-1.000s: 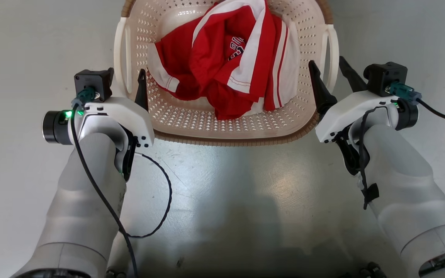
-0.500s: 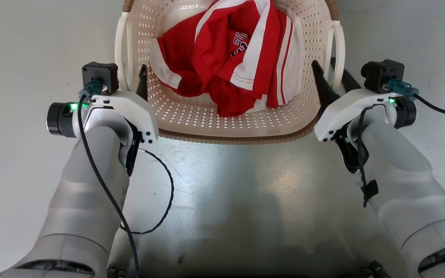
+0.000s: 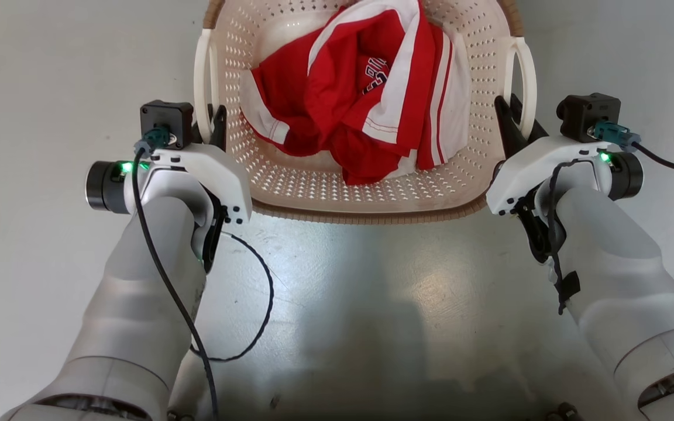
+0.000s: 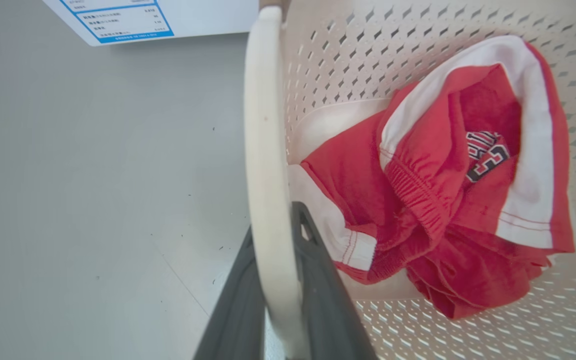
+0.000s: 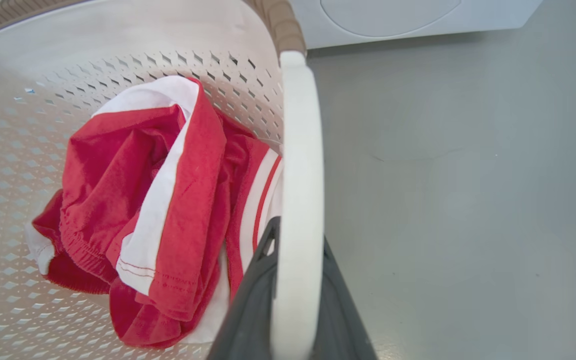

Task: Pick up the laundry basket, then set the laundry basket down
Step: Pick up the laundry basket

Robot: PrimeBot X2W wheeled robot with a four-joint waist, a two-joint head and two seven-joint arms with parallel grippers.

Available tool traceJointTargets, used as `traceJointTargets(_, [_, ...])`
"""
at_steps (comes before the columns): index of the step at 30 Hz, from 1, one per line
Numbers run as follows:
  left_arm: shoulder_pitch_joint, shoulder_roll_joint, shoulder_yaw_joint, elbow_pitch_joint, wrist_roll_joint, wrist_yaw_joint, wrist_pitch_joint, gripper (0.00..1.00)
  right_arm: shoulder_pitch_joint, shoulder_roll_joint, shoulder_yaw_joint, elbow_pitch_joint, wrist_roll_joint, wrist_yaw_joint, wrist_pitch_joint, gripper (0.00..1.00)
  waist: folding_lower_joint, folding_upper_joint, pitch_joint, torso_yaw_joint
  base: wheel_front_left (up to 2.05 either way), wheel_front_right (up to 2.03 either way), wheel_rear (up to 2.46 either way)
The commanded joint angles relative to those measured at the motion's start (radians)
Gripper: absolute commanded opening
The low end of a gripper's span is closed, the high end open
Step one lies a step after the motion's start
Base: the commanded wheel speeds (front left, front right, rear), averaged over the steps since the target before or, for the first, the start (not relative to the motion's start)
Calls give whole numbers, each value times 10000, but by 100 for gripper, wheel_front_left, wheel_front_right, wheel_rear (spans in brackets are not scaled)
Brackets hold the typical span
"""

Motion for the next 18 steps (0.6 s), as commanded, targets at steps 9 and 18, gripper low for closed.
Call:
traceJointTargets(9, [1031,272,-622,-53,-991,343,-59,0,513,300,296,559,-65,88,-95,0,0,0,-919,-50,0,0,0])
traceJointTargets(18, [1703,272,-1330,159,-1886,474,-59,0,1038,300,687,1035,181,88,-95,0,0,0,-2177,-82,0,0,0])
